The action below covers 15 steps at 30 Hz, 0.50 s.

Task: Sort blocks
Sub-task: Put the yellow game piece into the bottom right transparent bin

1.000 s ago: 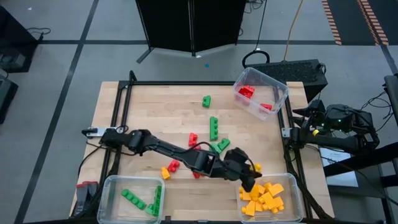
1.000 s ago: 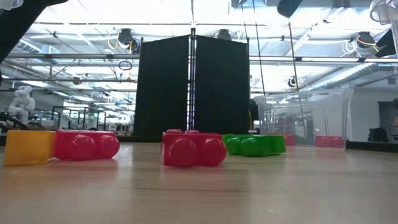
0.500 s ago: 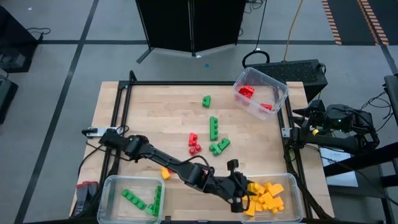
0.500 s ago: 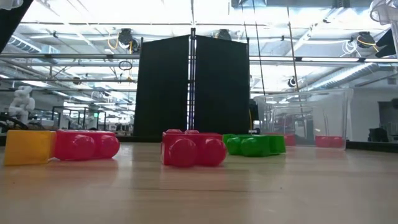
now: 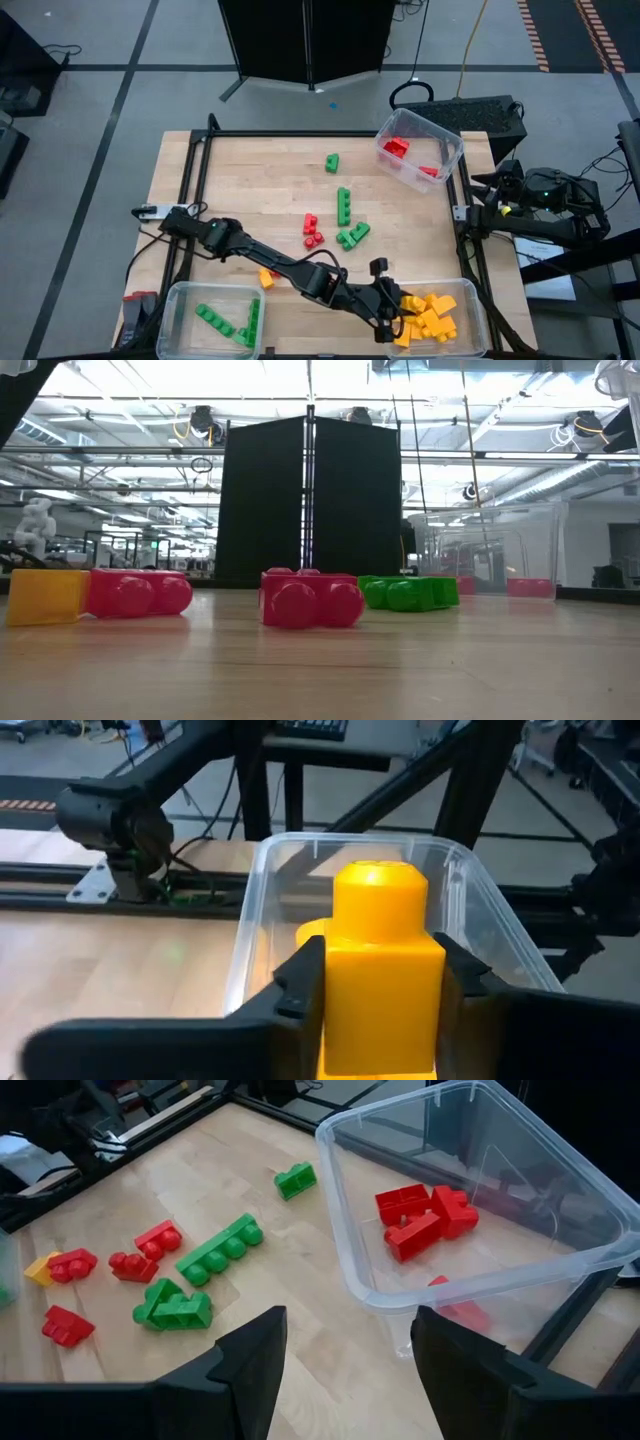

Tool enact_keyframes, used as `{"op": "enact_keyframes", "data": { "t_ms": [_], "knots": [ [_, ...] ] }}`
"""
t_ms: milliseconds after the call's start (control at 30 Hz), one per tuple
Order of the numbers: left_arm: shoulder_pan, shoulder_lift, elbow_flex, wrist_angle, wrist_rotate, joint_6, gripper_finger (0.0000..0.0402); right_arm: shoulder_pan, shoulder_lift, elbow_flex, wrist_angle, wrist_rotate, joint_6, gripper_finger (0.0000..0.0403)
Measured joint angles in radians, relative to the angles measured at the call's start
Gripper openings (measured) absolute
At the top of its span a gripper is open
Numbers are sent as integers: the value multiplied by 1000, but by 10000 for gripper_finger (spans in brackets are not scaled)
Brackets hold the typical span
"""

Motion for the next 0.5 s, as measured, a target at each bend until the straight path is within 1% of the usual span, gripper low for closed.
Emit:
{"op": "enact_keyframes", "data": {
  "t_ms": [133,233,300,400,500],
  "knots": [
    [0,0,0,35,15,0,155,0,0,0,0,0,0,208],
    [0,0,0,64,17,0,189,0,0,0,0,0,-1,208],
    [0,0,0,64,19,0,201,0,0,0,0,0,-2,208],
    [2,-1,3,61,15,5,207,0,0,0,0,0,-6,208],
    [3,-47,3,-13,-70,-37,206,0,0,0,0,0,-6,208]
  ]
}}
